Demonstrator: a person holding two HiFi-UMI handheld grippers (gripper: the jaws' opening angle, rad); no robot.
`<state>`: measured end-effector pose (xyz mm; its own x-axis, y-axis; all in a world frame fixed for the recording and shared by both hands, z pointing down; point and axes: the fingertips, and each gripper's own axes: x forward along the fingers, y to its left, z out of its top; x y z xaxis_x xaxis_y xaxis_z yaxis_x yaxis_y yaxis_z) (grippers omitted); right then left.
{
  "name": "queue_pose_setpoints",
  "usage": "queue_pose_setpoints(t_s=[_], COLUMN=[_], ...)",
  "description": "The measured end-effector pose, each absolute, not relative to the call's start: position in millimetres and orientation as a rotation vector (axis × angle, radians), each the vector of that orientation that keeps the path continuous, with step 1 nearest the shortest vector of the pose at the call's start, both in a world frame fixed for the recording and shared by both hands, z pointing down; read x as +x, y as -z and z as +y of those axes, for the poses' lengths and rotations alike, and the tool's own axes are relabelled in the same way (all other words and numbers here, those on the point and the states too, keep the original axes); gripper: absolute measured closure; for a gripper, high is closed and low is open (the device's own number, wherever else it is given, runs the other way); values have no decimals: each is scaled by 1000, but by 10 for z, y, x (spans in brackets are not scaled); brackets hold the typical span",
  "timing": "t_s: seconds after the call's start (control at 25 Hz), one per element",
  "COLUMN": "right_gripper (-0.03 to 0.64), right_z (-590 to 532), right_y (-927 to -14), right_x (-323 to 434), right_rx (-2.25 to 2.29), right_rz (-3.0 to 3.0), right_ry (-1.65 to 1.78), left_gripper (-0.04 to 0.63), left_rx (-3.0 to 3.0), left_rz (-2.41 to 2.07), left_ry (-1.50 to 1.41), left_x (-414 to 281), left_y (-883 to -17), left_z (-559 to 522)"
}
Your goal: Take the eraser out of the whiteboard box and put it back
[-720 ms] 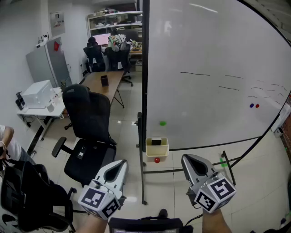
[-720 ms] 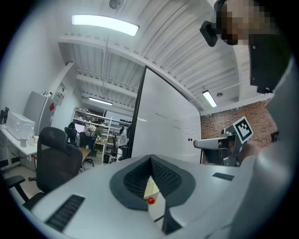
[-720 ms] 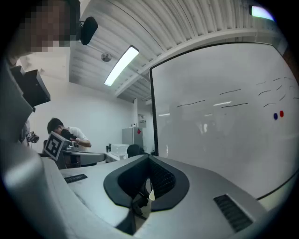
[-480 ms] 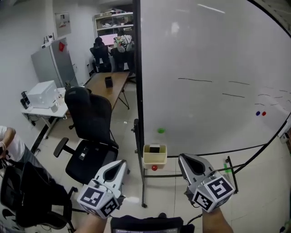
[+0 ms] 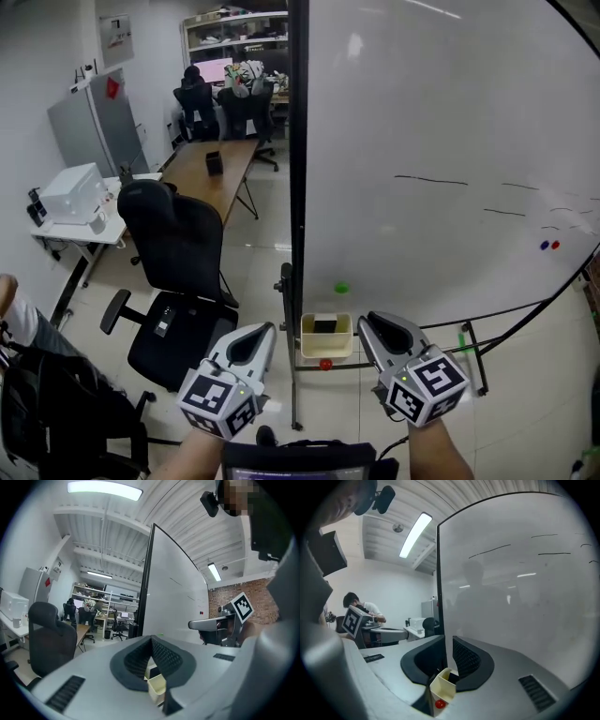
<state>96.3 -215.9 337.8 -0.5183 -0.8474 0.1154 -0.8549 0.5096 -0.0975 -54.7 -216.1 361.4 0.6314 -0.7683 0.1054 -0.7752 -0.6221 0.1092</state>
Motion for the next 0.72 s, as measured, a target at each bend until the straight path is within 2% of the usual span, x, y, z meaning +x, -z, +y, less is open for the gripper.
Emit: queue_pose_setpoints(t_s=[0.12, 0.4, 0.44, 0.52, 0.6, 0.72], right_gripper=[494, 483, 454, 438, 366, 331], right_z=[-2328, -2767, -2822, -2918, -3002, -3092], right_y=[-3491, -4251, -4378, -4592, -4774, -4969], right_x=[875, 676, 651, 620, 592, 547], right_rx=[1539, 1588, 1591, 1600, 1601, 1613], right_rz=[-2646, -2478, -2448, -2392, -2336, -2273], right_ry=[-240, -428, -456, -497, -521, -555], left_gripper=[560, 560, 560, 560, 560, 560], left_rx=[2698, 2697, 2697, 2689, 2675, 2655], left_rz=[-1265, -1174, -1169, -1158, -1145, -1143], left_ry=[-72, -127, -140, -154, -161, -176], left_x=[-661, -729, -729, -714, -708, -744], left_y=[-3681, -4014, -4076, -4177, -4267, -4400], left_z=[-2329, -2593, -2615, -2647, -2669, -2710])
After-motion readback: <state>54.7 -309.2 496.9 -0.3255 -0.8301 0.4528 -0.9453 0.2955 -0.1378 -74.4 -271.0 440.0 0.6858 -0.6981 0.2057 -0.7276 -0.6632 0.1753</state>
